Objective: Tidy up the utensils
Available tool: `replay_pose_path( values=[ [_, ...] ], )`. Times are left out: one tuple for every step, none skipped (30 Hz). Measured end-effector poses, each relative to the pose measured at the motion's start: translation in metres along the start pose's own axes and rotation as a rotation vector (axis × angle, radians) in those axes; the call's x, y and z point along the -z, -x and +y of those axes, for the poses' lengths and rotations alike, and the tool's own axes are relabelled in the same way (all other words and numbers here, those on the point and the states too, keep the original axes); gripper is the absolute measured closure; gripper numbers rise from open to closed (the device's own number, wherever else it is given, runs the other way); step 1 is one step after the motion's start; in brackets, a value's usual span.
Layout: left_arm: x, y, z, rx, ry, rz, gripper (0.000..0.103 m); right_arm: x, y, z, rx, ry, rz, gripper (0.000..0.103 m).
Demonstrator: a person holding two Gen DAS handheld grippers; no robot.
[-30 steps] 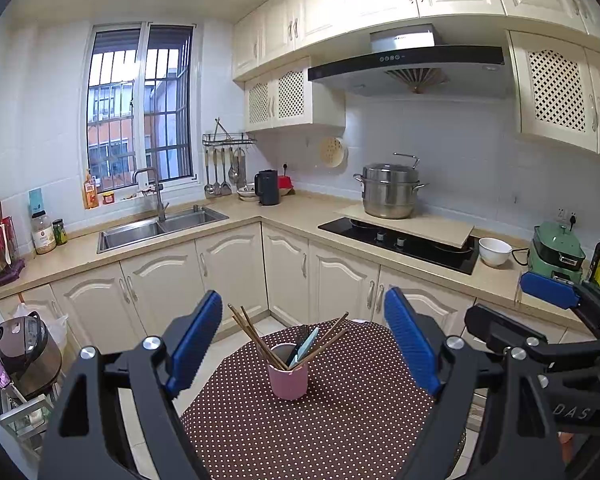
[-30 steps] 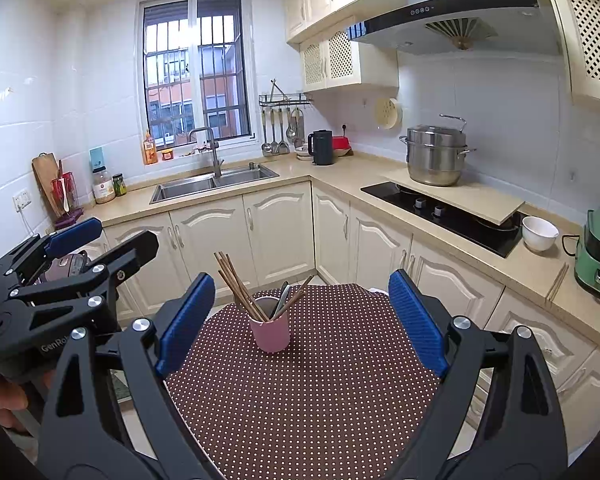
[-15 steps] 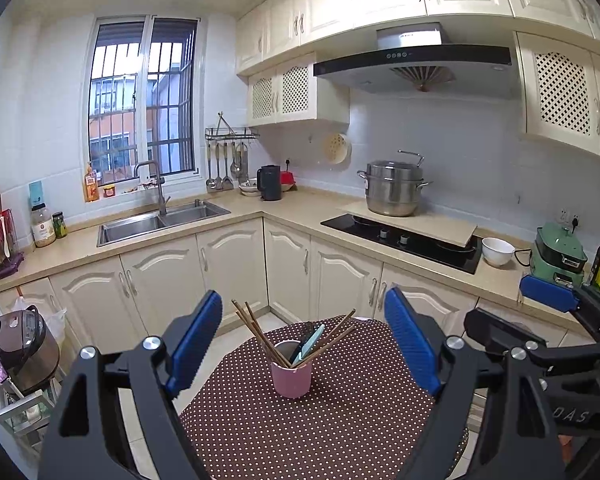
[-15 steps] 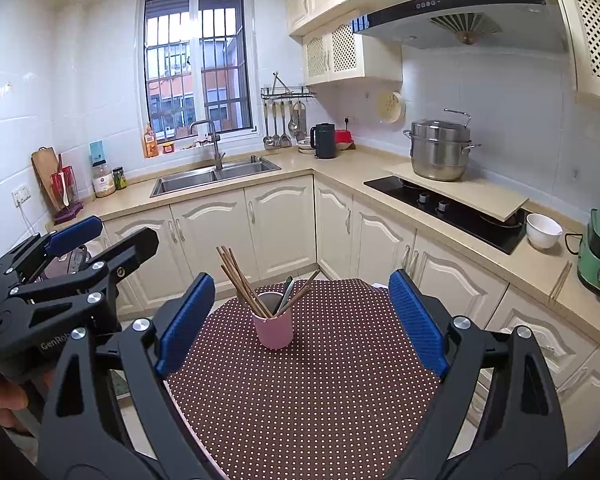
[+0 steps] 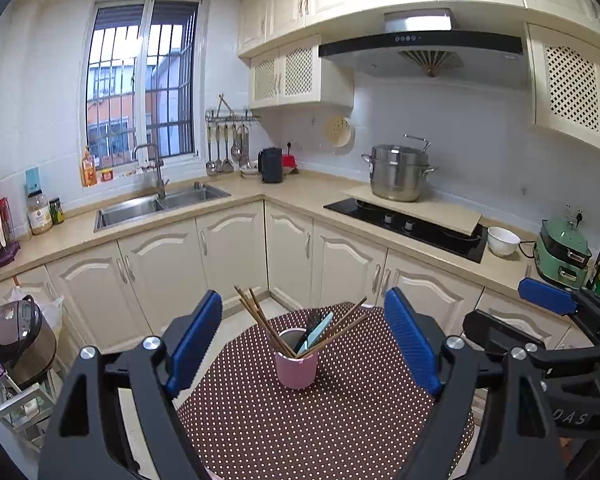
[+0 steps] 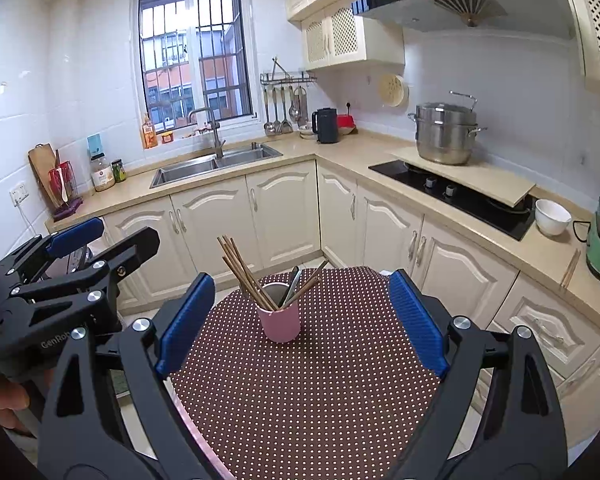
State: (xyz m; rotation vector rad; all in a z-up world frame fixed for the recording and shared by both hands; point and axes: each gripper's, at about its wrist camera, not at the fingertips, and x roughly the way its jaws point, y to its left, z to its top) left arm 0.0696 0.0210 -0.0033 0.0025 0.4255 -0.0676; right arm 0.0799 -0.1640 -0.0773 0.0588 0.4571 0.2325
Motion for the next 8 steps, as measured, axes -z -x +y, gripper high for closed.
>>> replay_pose_path(
  values=[
    [0.001, -0.004, 0.002, -0.001, 0.001, 0.011, 0.021, 0.001, -0.004, 0.000, -0.001, -0.003, 0.009, 0.016],
    [0.002, -0.008, 0.004, -0.002, 0.001, 0.021, 0.021, 0.002, -0.008, 0.000, -0.002, -0.007, 0.020, 0.016],
    [0.004, -0.013, 0.006, -0.004, 0.000, 0.038, 0.021, 0.003, -0.011, 0.001, -0.004, -0.010, 0.028, 0.016],
    [0.005, -0.018, 0.007, -0.006, -0.002, 0.051, 0.021, 0.005, -0.018, 0.000, -0.006, -0.017, 0.047, 0.016],
    [0.008, -0.024, 0.009, -0.010, -0.004, 0.068, 0.021, 0.006, -0.024, 0.000, -0.007, -0.022, 0.062, 0.016],
    [0.012, -0.032, 0.011, -0.020, -0.009, 0.095, 0.021, 0.009, -0.031, -0.001, -0.009, -0.031, 0.084, 0.016],
    [0.017, -0.041, 0.014, -0.028, -0.014, 0.129, 0.021, 0.012, -0.037, -0.001, -0.008, -0.038, 0.101, 0.016],
    [0.022, -0.051, 0.017, -0.035, -0.015, 0.170, 0.021, 0.015, -0.045, -0.002, -0.006, -0.046, 0.122, 0.016]
  ],
)
